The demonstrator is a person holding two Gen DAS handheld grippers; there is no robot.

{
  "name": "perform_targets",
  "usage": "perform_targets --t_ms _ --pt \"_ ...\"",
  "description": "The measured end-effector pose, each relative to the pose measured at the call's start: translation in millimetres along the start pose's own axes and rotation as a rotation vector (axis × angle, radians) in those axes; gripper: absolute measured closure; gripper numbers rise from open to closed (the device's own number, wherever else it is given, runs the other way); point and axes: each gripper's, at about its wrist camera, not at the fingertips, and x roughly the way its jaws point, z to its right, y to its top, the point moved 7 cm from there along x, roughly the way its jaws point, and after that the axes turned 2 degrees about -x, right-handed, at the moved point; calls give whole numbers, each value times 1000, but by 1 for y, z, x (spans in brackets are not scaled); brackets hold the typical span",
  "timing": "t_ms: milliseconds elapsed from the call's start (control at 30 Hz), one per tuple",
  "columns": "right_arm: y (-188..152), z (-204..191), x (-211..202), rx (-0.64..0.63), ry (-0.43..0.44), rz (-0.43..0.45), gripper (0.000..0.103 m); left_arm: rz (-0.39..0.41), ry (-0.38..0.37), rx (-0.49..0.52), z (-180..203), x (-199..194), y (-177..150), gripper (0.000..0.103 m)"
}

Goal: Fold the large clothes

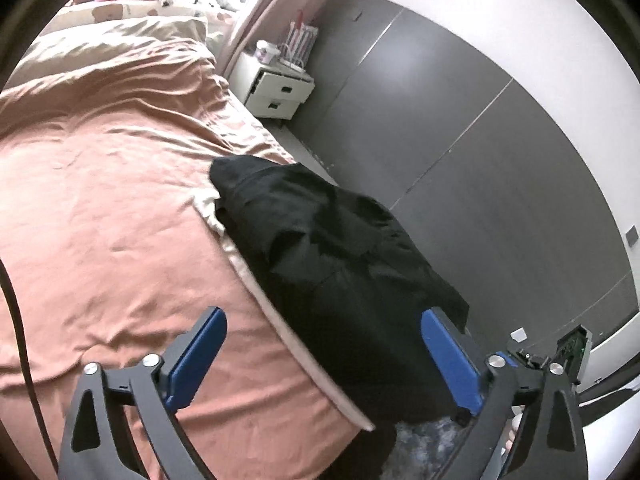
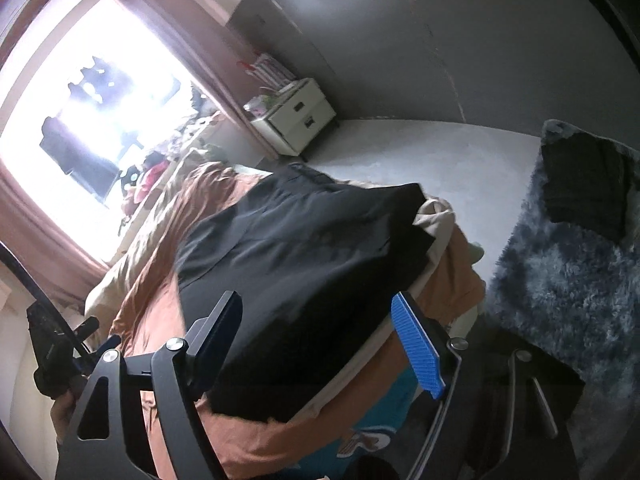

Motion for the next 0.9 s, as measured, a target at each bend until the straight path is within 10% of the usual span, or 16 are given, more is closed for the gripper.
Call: perform_targets --t_ms 500,900 --pt "-50 -36 -59 -151 -31 121 0 162 103 101 -6 -150 -57 0" --pt "-115 -71 -94 -232 -26 166 0 280 159 158 -9 -260 -115 0"
